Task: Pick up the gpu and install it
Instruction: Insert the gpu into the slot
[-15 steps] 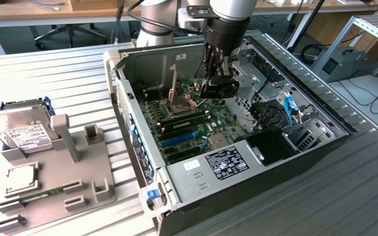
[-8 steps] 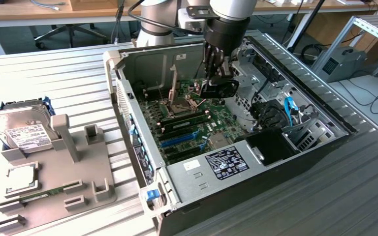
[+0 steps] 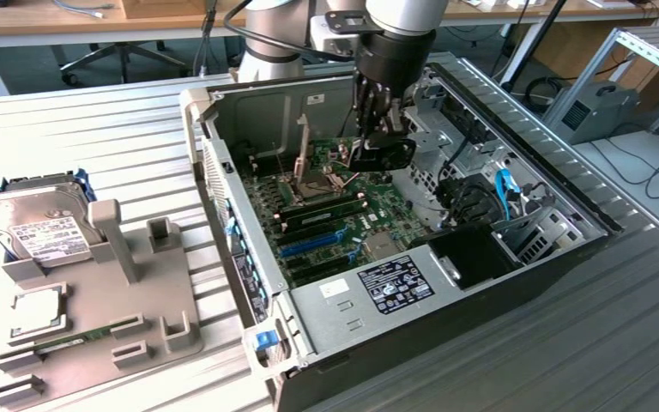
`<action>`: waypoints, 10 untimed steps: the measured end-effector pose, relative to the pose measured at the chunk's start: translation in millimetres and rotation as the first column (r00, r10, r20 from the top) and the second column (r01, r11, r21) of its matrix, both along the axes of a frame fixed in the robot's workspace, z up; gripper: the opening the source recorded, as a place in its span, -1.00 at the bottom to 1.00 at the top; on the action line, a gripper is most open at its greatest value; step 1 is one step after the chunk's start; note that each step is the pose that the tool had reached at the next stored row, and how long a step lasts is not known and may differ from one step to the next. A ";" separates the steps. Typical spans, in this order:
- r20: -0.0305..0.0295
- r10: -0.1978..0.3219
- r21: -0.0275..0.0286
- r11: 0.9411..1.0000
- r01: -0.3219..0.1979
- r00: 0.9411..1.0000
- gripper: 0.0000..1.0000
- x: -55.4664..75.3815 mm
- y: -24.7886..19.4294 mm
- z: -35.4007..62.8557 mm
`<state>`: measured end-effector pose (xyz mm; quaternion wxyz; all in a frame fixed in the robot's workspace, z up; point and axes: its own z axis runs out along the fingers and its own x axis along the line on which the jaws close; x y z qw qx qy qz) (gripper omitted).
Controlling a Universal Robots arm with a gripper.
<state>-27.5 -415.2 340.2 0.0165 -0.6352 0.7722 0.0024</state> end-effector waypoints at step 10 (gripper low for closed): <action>0.000 0.038 0.000 0.999 -0.038 0.999 -0.47 0.0 0.0 0.0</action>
